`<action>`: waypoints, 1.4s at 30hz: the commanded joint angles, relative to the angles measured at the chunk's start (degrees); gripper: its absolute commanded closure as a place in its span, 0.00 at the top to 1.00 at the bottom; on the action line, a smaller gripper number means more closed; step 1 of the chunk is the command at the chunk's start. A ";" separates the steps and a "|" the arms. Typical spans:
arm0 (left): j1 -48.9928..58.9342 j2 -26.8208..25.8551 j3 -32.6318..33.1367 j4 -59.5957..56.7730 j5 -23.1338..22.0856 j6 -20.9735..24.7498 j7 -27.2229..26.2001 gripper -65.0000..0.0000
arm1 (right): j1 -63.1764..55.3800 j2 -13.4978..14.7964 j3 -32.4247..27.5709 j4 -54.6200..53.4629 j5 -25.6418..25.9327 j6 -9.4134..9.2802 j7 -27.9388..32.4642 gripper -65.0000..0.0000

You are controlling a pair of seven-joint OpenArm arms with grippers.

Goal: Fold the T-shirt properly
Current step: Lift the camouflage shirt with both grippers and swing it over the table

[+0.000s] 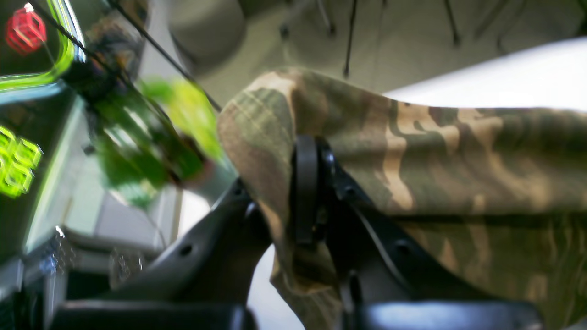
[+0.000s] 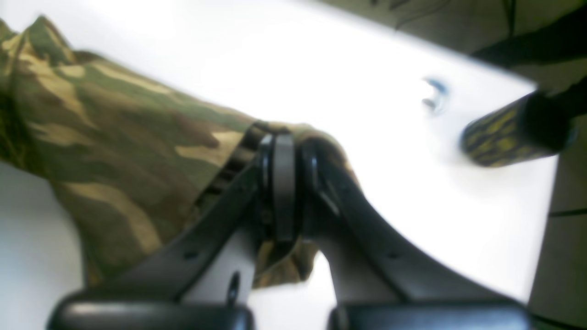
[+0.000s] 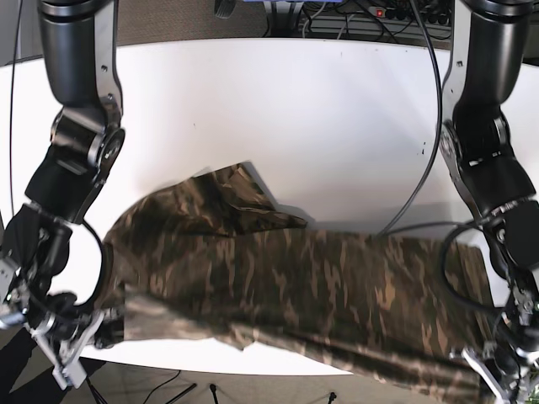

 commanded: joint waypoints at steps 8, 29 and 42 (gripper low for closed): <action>-16.93 -2.85 -0.08 -6.93 -0.17 0.42 -1.20 0.00 | 19.69 2.99 -6.47 -7.87 0.11 -0.07 1.20 0.00; -19.66 -4.70 -0.08 -7.90 -0.53 -0.10 -3.05 0.00 | 22.18 5.36 -11.48 -8.93 4.33 -0.07 -1.17 0.00; 1.18 -4.26 -0.08 5.02 -0.53 -0.10 -2.96 0.00 | 8.43 10.29 -4.45 -8.84 17.34 -0.07 -1.17 0.00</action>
